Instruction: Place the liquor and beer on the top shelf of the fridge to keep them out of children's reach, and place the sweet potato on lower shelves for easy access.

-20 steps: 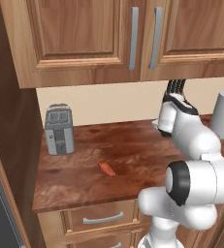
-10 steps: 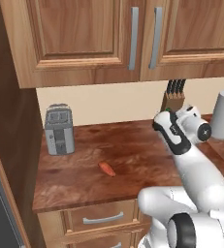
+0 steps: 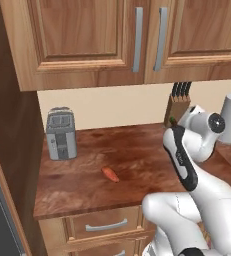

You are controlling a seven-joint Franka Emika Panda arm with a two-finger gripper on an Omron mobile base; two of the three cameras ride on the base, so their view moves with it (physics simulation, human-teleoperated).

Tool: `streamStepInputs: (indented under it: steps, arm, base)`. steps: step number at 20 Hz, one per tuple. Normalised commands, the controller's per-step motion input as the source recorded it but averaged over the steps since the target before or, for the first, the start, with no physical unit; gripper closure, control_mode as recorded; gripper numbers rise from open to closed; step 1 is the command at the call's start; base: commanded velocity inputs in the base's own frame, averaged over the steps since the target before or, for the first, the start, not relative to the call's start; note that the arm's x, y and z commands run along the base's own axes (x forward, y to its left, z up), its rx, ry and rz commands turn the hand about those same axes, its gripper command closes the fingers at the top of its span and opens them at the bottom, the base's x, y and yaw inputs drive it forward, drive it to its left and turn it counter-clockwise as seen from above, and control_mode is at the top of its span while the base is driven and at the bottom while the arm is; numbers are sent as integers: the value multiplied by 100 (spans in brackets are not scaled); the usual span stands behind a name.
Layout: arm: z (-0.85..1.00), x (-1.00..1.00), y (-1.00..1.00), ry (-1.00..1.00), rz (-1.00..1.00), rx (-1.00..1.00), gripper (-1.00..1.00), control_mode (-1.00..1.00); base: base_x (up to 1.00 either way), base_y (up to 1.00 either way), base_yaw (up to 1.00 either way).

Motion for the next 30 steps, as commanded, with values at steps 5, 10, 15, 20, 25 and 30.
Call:
streamStepInputs:
  steps: [5, 10, 15, 20, 25, 30]
  arm:
    - [28, -31, 10, 23, 9, 11, 100, -100]
    - [0, -35, 22, 13, 4, 27, 100, -100]
    - [0, -35, 31, 5, 0, 31, 100, -100]
    - [0, -34, 44, 2, 0, 29, 100, -100]
    - [2, -40, 52, 1, -9, 20, 100, -100]
    - [22, -72, 31, 11, -20, 3, 100, -100]
  base:
    - [0, 0, 0]
    - [0, 0, 0]
    - [0, 0, 0]
    - [0, 0, 0]
    - [0, 0, 0]
    - [0, 0, 0]
